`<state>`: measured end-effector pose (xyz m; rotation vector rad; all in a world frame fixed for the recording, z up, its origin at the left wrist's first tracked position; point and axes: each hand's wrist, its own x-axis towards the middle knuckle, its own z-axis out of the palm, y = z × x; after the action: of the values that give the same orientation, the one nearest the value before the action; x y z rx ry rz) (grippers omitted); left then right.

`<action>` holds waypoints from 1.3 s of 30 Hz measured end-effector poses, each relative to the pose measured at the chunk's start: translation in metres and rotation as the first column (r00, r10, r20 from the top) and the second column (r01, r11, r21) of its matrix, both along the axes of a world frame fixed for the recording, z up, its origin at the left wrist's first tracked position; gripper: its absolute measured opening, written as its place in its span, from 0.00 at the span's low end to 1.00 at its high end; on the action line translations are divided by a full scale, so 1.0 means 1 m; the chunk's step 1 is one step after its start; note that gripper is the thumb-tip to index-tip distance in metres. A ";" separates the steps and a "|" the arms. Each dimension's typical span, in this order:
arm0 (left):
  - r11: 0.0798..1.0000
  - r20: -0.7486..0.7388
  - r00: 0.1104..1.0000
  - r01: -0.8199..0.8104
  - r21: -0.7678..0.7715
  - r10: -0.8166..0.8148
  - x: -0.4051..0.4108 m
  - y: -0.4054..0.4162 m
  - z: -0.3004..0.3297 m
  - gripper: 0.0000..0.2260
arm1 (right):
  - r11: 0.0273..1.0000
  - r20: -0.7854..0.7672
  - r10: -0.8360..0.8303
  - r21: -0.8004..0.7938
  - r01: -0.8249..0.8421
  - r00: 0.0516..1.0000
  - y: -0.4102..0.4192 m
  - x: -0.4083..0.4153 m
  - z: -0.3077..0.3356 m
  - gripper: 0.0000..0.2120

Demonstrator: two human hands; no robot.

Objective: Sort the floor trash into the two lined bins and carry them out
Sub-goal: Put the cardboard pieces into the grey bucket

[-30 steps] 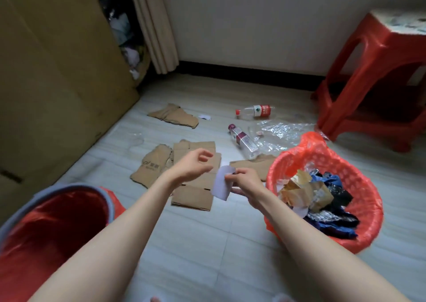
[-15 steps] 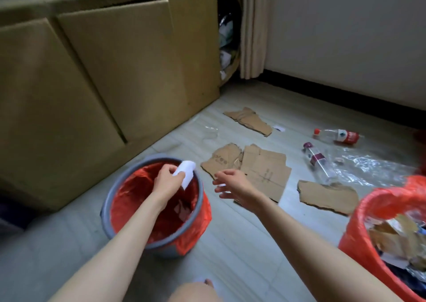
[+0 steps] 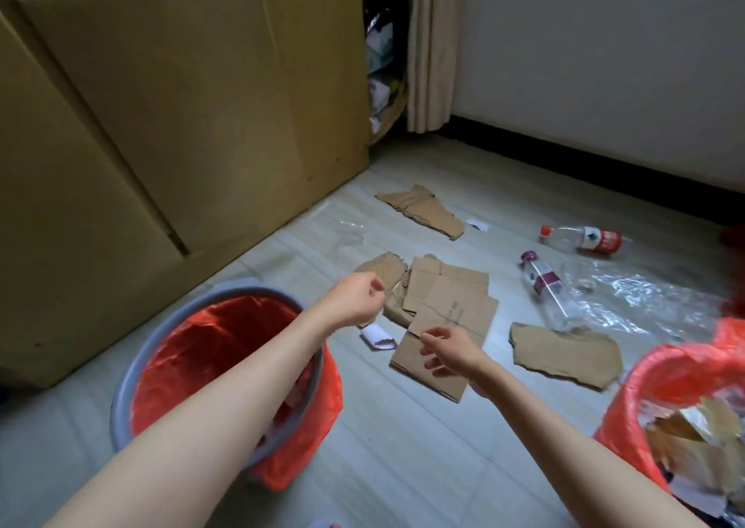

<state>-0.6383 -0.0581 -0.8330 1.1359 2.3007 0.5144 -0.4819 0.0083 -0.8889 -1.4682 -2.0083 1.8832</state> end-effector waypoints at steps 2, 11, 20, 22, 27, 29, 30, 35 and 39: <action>0.999 0.006 0.999 0.034 -0.037 -0.033 0.009 0.033 -0.020 0.14 | 0.996 0.008 -0.086 -0.012 0.086 0.996 0.029 0.010 -0.014 0.07; 0.940 0.031 0.987 -0.140 -0.310 0.157 0.007 0.109 -0.203 0.21 | 0.928 0.195 -0.335 -0.102 0.359 0.922 0.134 0.030 -0.158 0.20; 0.939 0.050 0.955 -0.276 -0.205 0.291 -0.040 0.155 -0.279 0.28 | 0.840 0.284 -0.485 -0.112 0.531 0.827 0.174 0.015 -0.255 0.27; 0.920 0.084 0.936 -0.314 -0.234 0.341 -0.043 0.170 -0.286 0.32 | 0.842 0.288 -0.453 -0.173 0.511 0.844 0.178 0.011 -0.257 0.16; 0.823 0.221 0.801 -0.496 -0.275 0.557 -0.049 0.188 -0.300 0.19 | 0.803 0.216 -0.451 -0.325 0.499 0.866 0.175 0.014 -0.249 0.10; 0.825 0.280 0.778 -0.504 -0.256 0.562 -0.045 0.188 -0.291 0.14 | 0.758 0.163 -0.521 -0.361 0.542 0.838 0.172 0.016 -0.244 0.06; 0.837 0.305 0.780 -0.491 -0.241 0.546 -0.042 0.187 -0.285 0.13 | 0.732 0.138 -0.559 -0.381 0.565 0.818 0.171 0.018 -0.241 0.04; 0.891 0.221 0.867 -0.453 -0.024 0.447 -0.017 0.177 -0.241 0.21 | 0.706 -0.029 -0.658 -0.368 0.604 0.752 0.154 0.025 -0.210 0.10; 0.881 0.097 0.894 -0.448 0.155 0.438 0.005 0.152 -0.197 0.16 | 0.742 -0.109 -0.648 -0.311 0.594 0.754 0.135 0.031 -0.168 0.09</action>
<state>-0.6332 0.0939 -1.0296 0.6417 2.5053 0.9220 -0.4510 0.1436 -1.0572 -1.6320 -0.9961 1.9068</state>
